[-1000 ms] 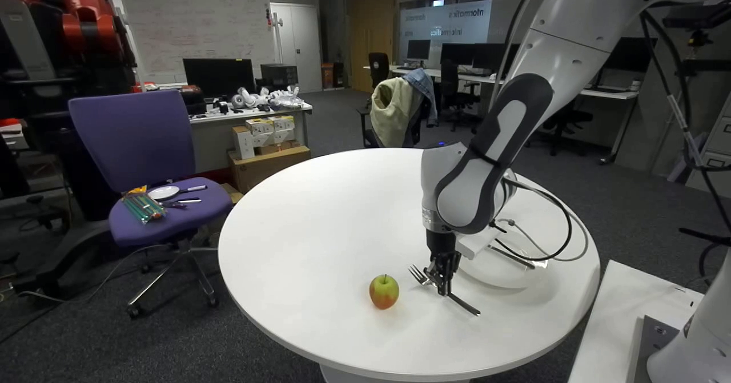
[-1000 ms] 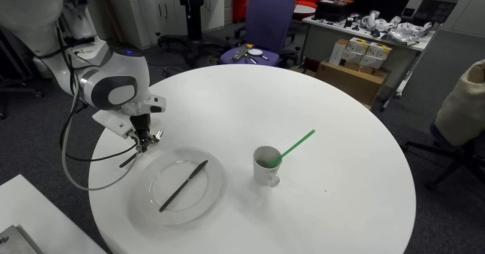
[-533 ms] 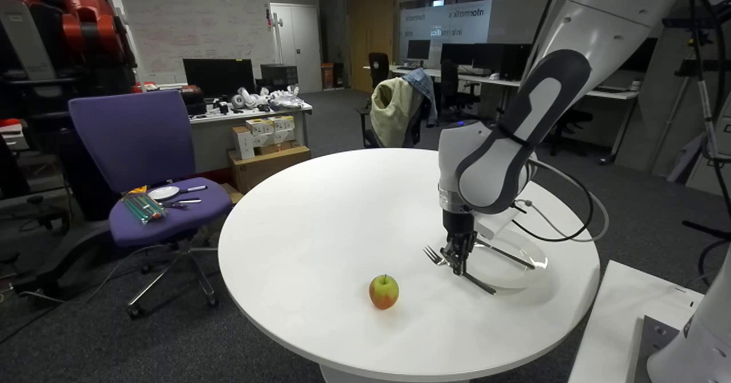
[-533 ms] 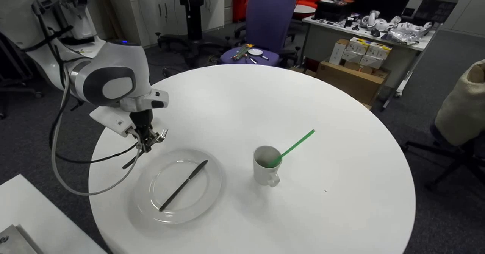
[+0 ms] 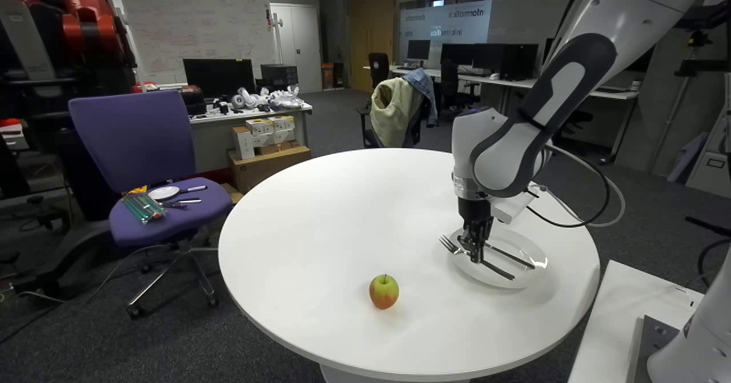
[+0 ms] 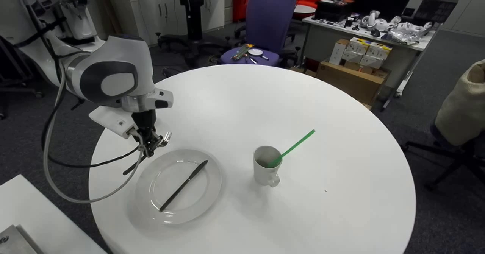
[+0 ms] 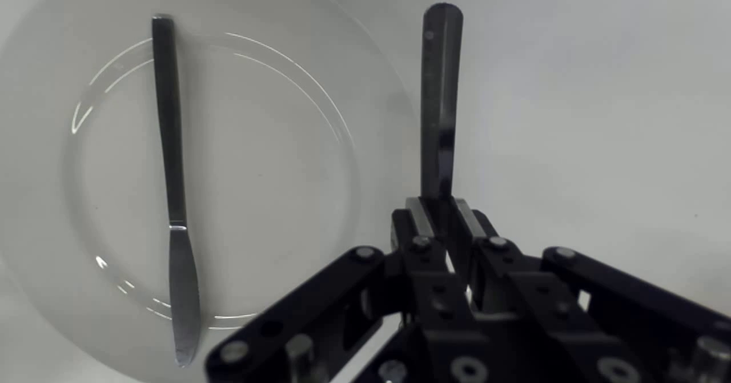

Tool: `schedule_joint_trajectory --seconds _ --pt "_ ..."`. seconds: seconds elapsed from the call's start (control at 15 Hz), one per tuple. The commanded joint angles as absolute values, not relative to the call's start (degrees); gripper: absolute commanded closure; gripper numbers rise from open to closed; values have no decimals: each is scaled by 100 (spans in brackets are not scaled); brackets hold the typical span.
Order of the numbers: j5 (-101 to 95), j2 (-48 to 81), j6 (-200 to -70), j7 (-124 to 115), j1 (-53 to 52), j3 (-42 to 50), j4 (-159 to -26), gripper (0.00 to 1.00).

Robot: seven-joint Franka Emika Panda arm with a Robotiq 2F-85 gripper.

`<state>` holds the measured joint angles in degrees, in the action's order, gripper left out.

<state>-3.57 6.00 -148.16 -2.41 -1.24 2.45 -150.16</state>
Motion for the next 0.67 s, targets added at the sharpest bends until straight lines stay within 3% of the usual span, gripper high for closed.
schedule_joint_trajectory --seconds 0.0,0.6 --pt "-570 270 -14529 17 96 367 -15144 97" --pt "-619 426 -14644 422 510 659 -15045 97"
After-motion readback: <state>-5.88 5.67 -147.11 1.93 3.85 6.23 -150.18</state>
